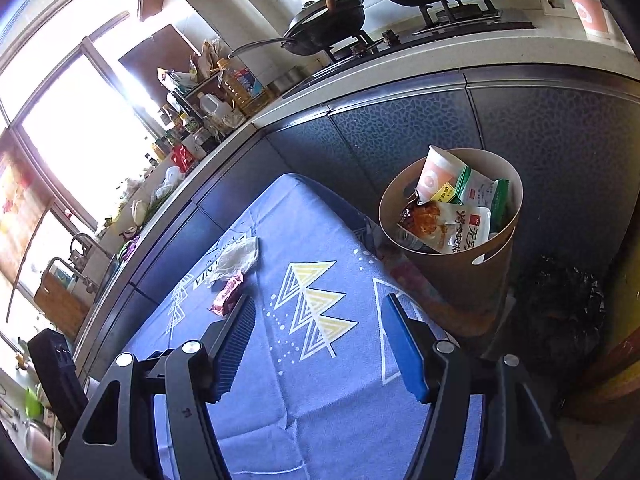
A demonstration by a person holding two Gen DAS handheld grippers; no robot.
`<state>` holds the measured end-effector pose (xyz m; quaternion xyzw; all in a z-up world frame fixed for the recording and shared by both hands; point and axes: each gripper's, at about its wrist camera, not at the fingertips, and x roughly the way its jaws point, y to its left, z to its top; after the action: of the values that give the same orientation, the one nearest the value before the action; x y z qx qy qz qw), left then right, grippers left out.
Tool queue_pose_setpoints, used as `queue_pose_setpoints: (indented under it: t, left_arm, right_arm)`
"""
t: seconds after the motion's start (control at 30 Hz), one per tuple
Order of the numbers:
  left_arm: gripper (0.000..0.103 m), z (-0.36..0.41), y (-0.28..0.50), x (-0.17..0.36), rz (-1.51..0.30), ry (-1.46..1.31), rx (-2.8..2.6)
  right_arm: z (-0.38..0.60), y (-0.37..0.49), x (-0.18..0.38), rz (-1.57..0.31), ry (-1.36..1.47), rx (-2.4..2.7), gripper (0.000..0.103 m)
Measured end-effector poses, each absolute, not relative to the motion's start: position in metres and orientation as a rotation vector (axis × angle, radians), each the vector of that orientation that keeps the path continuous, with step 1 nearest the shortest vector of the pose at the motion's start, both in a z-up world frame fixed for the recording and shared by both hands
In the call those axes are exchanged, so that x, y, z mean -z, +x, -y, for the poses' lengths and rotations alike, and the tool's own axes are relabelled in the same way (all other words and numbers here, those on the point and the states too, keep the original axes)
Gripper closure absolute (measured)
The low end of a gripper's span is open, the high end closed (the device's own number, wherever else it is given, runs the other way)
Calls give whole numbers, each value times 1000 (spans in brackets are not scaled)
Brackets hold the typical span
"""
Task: Collect trash
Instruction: 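Bring both open tools back over the tissue and red wrapper, then grasp the red wrapper with the left tool while the right tool grasps the tissue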
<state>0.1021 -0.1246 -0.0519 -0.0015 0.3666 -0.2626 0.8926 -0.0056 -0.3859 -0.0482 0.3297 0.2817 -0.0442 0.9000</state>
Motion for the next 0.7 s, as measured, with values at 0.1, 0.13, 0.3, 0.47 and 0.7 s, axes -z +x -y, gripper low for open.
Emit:
queue_pose_setpoints:
  t: [0.1, 0.13, 0.3, 0.47, 0.7]
  left_arm:
    - [23, 119, 105, 55, -763, -4, 537]
    - [23, 115, 107, 56, -763, -4, 534]
    - [23, 73, 134, 63, -799, -84, 512]
    - [24, 39, 165, 64, -835, -153, 500]
    - [24, 60, 202, 68, -884, -190, 570]
  right_arm:
    - [383, -2, 50, -594, 674, 85, 37]
    - [382, 0, 50, -600, 671, 83, 37]
    - [371, 12, 54, -619, 652, 50, 37]
    - [358, 28, 69, -661, 642, -1, 47]
    - [343, 60, 85, -727, 631, -93, 69]
